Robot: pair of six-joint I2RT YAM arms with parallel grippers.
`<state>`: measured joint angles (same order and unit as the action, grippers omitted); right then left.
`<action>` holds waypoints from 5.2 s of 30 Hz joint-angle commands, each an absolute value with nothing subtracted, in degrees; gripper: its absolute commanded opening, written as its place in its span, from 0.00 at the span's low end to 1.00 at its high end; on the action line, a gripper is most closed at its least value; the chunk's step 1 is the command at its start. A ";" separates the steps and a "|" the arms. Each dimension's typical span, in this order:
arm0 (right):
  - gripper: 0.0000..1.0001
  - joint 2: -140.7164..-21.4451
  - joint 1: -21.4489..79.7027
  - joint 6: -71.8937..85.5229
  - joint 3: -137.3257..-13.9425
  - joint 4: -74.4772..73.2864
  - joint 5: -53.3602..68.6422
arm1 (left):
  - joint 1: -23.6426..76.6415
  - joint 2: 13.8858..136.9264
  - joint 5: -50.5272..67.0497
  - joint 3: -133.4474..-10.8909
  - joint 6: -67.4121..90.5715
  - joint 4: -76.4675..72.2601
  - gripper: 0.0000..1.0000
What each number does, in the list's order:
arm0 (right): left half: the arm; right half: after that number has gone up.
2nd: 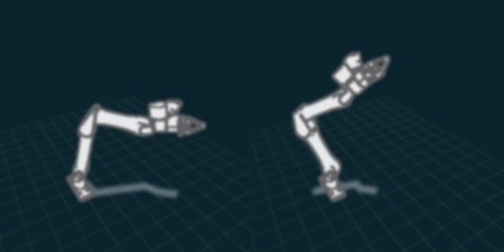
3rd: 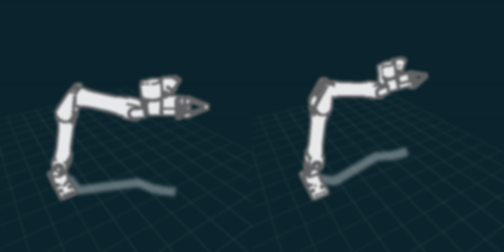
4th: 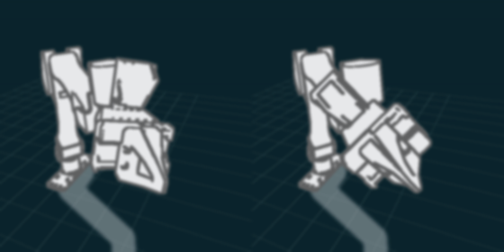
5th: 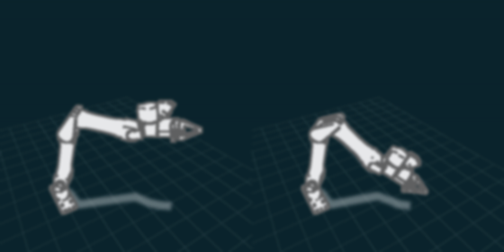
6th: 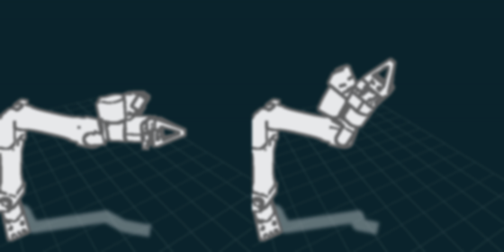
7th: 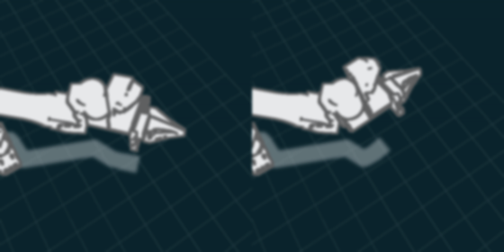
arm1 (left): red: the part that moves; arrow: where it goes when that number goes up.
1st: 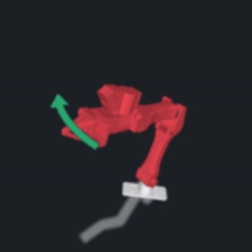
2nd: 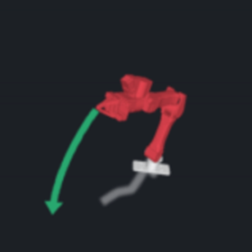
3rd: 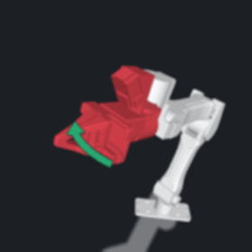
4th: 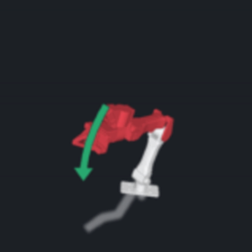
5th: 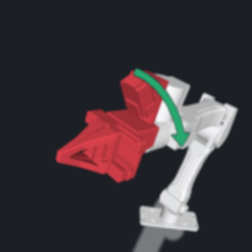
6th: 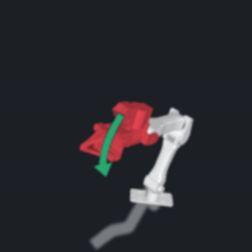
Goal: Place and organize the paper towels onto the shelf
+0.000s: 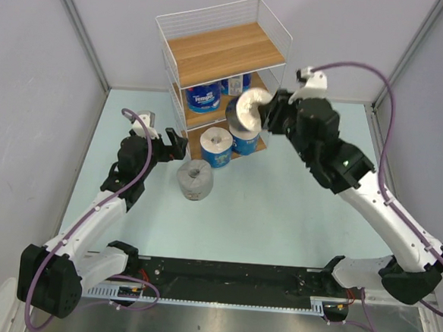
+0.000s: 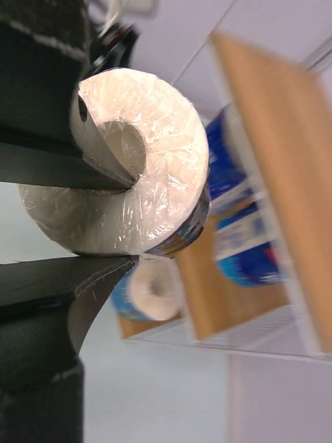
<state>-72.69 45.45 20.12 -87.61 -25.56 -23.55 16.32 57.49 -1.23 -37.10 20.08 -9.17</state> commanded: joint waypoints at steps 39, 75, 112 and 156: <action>0.63 -106.00 30.24 13.53 -136.59 -20.41 -5.81 | 16.08 57.74 -1.67 -39.38 20.30 -9.84 1.00; 0.76 -80.67 57.29 15.99 -72.96 -10.02 -12.54 | 16.00 57.22 -2.46 -40.34 21.00 -8.97 1.00; 0.76 -107.14 53.09 33.40 -72.77 2.20 -11.69 | 15.29 54.14 -6.86 -39.81 20.92 -7.73 1.00; 0.44 -87.36 51.51 0.53 -111.26 -6.42 -20.47 | 15.03 53.79 -6.33 -39.64 21.09 -7.47 1.00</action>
